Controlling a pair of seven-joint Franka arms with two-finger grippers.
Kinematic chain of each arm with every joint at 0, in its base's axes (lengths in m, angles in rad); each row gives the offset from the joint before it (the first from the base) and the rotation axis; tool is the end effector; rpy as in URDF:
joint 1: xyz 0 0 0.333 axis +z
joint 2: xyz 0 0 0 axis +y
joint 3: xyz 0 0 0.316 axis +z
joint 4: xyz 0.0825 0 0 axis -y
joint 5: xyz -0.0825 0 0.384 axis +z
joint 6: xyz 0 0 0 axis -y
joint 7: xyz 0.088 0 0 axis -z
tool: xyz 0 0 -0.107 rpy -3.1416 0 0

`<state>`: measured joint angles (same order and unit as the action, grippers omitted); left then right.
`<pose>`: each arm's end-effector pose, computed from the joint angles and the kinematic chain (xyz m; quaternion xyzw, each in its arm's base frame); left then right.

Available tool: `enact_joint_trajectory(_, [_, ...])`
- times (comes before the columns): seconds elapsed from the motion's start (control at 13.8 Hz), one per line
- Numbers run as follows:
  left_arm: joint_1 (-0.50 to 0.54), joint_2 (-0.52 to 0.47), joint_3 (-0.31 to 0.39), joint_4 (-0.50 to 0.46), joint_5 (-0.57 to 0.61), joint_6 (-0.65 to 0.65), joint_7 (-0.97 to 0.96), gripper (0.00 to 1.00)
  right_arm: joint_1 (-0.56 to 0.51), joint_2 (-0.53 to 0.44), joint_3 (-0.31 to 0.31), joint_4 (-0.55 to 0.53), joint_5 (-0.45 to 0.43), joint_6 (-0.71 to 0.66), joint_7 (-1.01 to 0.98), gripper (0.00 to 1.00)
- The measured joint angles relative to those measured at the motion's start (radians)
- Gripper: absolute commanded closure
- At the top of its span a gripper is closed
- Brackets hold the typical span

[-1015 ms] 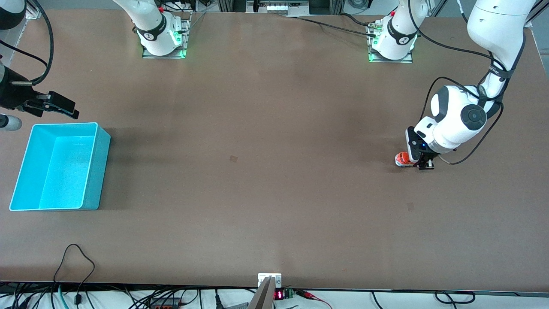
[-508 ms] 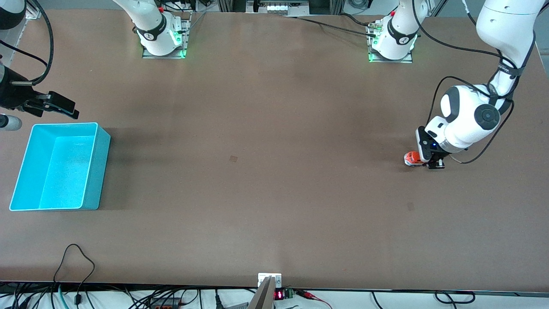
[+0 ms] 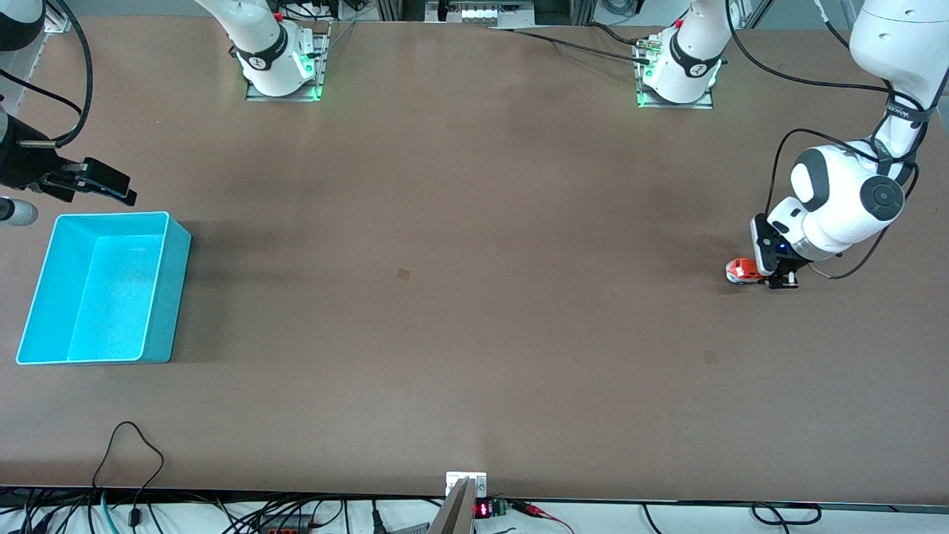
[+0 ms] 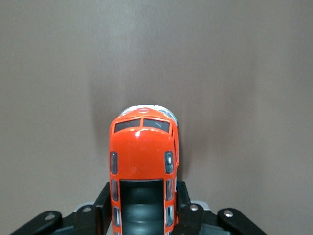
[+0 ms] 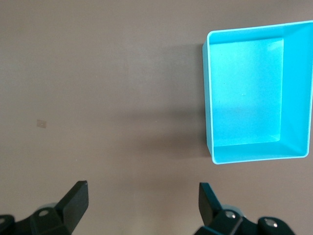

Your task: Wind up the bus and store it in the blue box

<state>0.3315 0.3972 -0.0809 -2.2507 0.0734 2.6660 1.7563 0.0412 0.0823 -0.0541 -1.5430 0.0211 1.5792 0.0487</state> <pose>0.5268 0.1315 0.1888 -0.7095 0.7047 -0.0042 0.0094 0.5791 -0.0040 0.5917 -0.9992 0.0311 0.0231 0.0079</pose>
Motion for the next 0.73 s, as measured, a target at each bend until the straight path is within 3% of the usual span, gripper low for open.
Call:
enact_joint_trajectory(0.22, [0.031, 0.006, 0.000, 0.009, 0.033, -0.001, 0.019, 0.66, 0.000, 0.000, 0.000, 0.000, 0.000, 0.000, 0.000, 0.00])
enact_joint_trajectory(0.29, [0.038, 0.007, -0.001, 0.012, 0.043, -0.001, 0.019, 0.52, 0.000, 0.000, 0.000, 0.000, 0.000, 0.000, 0.000, 0.00])
enact_joint_trajectory(0.36, [0.042, 0.008, -0.001, 0.013, 0.045, -0.001, 0.020, 0.21, 0.000, 0.000, 0.000, 0.000, 0.000, 0.000, 0.000, 0.00])
enact_joint_trajectory(0.44, [0.043, 0.008, -0.001, 0.014, 0.046, -0.001, 0.020, 0.00, 0.000, 0.000, 0.000, 0.000, 0.000, 0.000, 0.000, 0.00])
enact_joint_trajectory(0.73, [0.047, 0.013, -0.017, 0.020, 0.056, -0.046, 0.025, 0.00, 0.000, 0.000, 0.000, 0.000, 0.000, 0.000, 0.000, 0.00])
